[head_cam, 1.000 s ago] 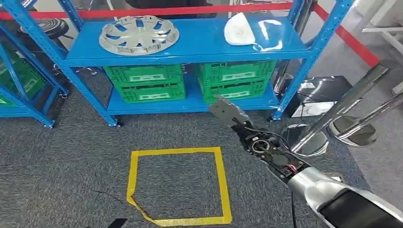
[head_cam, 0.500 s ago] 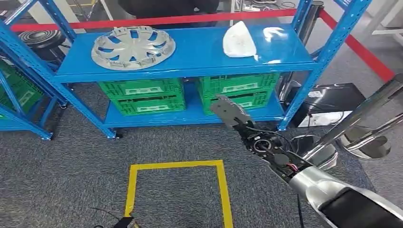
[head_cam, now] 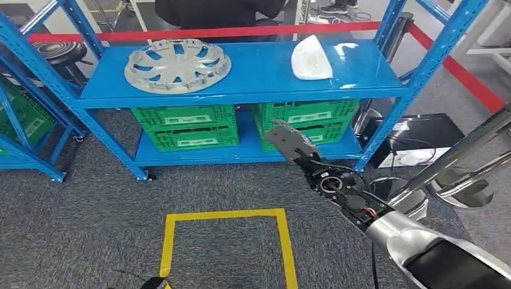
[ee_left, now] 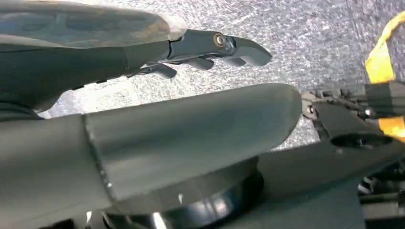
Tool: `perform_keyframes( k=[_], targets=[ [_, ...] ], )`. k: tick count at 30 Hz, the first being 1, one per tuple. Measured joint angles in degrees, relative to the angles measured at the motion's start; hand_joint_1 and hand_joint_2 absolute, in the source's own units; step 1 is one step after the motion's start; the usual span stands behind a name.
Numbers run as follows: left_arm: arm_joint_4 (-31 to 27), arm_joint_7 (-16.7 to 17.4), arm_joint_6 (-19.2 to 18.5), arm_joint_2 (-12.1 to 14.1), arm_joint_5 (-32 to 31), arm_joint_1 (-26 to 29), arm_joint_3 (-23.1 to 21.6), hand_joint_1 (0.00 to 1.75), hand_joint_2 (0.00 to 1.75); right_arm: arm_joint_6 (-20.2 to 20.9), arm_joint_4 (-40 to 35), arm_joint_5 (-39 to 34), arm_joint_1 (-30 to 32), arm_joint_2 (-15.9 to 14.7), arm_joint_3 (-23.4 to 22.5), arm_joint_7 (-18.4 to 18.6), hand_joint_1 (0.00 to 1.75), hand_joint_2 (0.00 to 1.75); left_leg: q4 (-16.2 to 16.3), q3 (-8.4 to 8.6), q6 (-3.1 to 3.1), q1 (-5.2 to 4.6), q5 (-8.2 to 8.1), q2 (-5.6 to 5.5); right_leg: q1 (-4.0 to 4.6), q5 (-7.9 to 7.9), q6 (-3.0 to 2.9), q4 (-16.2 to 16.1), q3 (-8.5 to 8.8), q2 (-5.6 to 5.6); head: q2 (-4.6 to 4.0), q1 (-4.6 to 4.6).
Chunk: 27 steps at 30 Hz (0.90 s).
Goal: Take the parts from the cabinet and place them on the table.
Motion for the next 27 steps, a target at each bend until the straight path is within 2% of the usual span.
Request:
perform_keyframes(
  k=[3, 6, 7, 9, 11, 17, 27],
  targets=[
    [0.0, 0.0, 0.0, 0.0, 0.0, 0.0, 0.0, 0.0, 0.0, 0.0, 0.0, 0.0, 0.0, 0.0, 0.0, 0.0, 0.0, 0.0, 0.0, 0.0, 0.02, -0.01, -0.01, 0.0, 0.0, 0.02, 0.03, 0.0, -0.01, 0.0, 0.0, 0.0],
    [0.0, 0.0, 0.0, 0.0, 0.0, 0.0, 0.0, 0.0, 0.0, 0.0, 0.0, 0.0, 0.0, 0.0, 0.0, 0.0, 0.0, 0.0, 0.0, -0.01, 0.09, -0.05, 0.02, -0.01, -0.05, 0.12, 0.39, -0.1, 0.02, 0.0, 0.0, 0.0],
    [0.0, 0.0, 0.0, 0.0, 0.1, 0.0, 0.0, 0.0, 0.0, 0.0, 0.0, 0.0, 0.0, 0.0, 0.0, 0.0, 0.0, 0.0, 0.0, -0.05, 0.12, -0.08, 0.02, -0.02, -0.12, 0.16, 0.92, -0.3, 0.15, -0.01, 0.0, 0.0],
    [0.0, 0.1, 0.2, 0.0, 0.3, 0.0, 0.0, 0.0, 0.0, 0.1, 0.0, 0.0, 0.0, 0.0, 0.0, 0.0, 0.0, 0.0, 0.0, -0.09, 0.22, -0.1, 0.02, -0.02, -0.15, 0.42, 1.35, -0.7, 0.28, -0.03, 0.0, 0.0],
    [0.0, 0.1, 0.1, -0.2, 0.9, -0.6, 0.0, 0.0, 0.0, 0.1, -0.1, -1.4, -2.1, 0.0, -0.1, 0.7, 0.0, 0.0, 0.1, -0.16, 0.67, -0.13, -0.24, -0.02, -0.23, 0.44, 2.91, -1.1, 0.47, -0.01, 0.0, 0.0],
    [0.0, 0.9, -0.2, -0.3, 1.3, 1.1, 0.0, 0.0, 0.0, -0.4, 0.1, -2.0, -2.1, 0.0, -0.1, -2.6, 0.0, 0.0, -0.2, -0.01, 0.69, -0.12, -0.26, -0.02, -0.22, 0.3, 3.08, -1.2, 0.38, 0.02, 0.0, 0.0],
    [0.0, 0.8, -0.2, -0.2, 0.5, 1.9, -0.2, 0.0, 0.0, -2.1, -1.4, -2.0, -0.4, -0.9, -0.7, -1.6, 0.0, 0.0, -0.6, 0.19, 0.65, -0.12, -0.24, 0.0, -0.21, 0.21, 3.02, -1.2, 0.38, 0.11, 0.0, 0.0]
  ],
)
